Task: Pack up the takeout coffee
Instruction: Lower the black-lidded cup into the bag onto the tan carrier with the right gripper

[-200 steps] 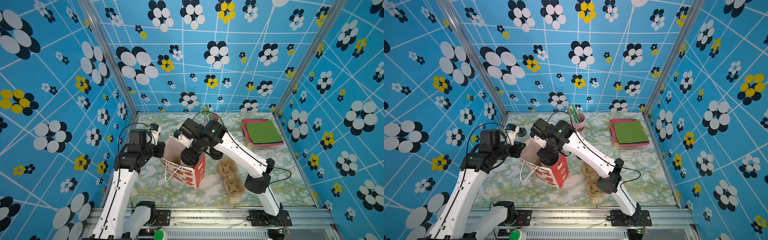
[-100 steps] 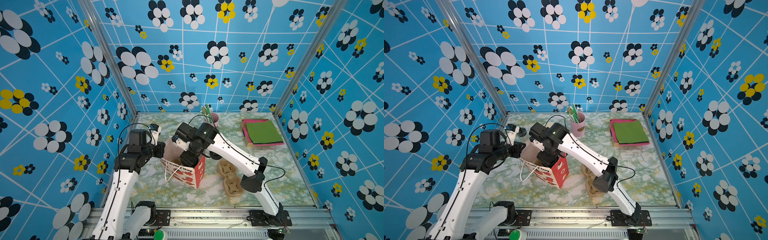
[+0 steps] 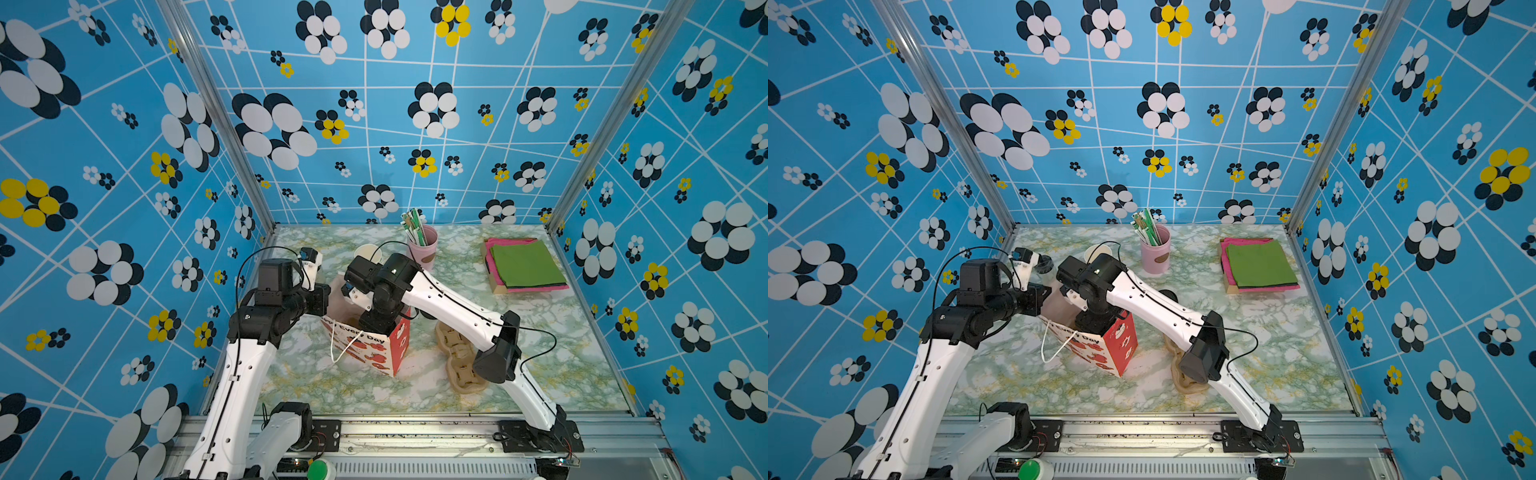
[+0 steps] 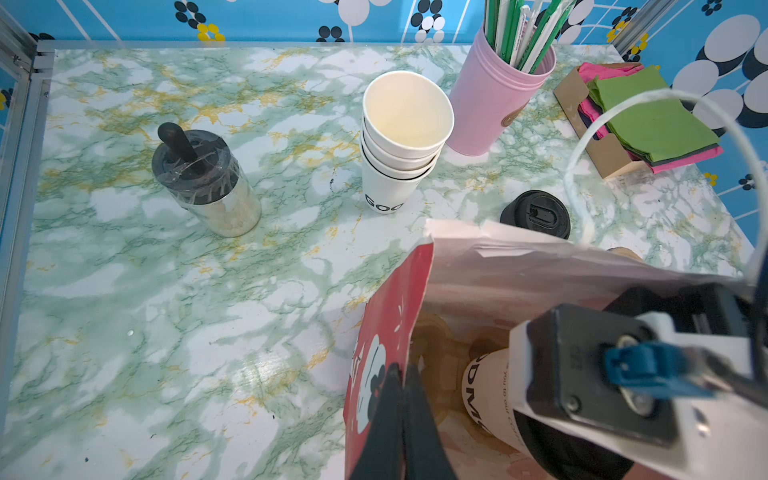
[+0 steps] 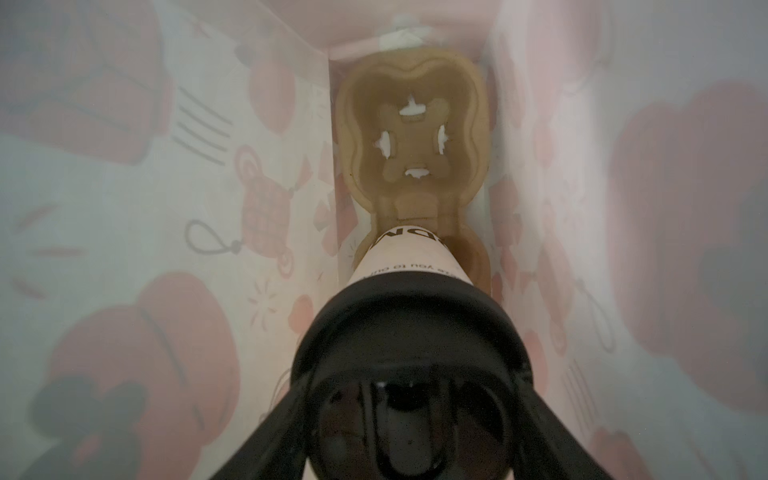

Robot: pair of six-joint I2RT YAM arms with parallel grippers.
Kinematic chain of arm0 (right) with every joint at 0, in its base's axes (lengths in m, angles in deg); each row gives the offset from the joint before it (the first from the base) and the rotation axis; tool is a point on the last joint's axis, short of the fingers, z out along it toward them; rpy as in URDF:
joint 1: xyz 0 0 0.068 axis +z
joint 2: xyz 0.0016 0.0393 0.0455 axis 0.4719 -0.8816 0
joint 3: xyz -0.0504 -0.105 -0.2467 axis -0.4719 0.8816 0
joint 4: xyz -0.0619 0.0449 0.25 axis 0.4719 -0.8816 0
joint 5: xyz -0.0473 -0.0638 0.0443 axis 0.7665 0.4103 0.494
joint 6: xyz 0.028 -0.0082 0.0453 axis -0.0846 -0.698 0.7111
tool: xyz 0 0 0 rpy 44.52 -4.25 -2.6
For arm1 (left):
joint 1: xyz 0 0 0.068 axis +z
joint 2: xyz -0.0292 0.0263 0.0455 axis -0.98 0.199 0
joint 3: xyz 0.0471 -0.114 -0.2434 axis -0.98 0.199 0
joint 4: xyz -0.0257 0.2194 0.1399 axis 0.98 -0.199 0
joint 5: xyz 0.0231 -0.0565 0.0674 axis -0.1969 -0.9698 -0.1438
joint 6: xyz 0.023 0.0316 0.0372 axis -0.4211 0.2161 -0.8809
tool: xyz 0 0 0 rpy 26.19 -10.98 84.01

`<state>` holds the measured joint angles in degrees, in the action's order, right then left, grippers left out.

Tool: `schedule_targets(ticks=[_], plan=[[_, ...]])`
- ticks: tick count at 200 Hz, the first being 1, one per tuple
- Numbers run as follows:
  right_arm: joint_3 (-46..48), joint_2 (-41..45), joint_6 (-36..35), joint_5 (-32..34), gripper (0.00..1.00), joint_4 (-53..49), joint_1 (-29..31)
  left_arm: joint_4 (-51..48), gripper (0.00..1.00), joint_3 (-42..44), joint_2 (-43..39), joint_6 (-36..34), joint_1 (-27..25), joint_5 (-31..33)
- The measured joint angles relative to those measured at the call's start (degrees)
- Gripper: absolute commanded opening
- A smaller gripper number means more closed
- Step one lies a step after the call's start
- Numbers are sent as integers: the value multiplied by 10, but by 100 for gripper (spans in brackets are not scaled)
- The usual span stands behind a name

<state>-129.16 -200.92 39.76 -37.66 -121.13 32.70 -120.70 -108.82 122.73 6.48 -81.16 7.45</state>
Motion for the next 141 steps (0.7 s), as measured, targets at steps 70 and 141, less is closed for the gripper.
schedule_targets(ticks=[70,141], plan=[[11,-5,-4,3,59,1,1,0,0,0,0,0,0,0],[7,-17,-4,5,58,0,2,1,0,0,0,0,0,0]])
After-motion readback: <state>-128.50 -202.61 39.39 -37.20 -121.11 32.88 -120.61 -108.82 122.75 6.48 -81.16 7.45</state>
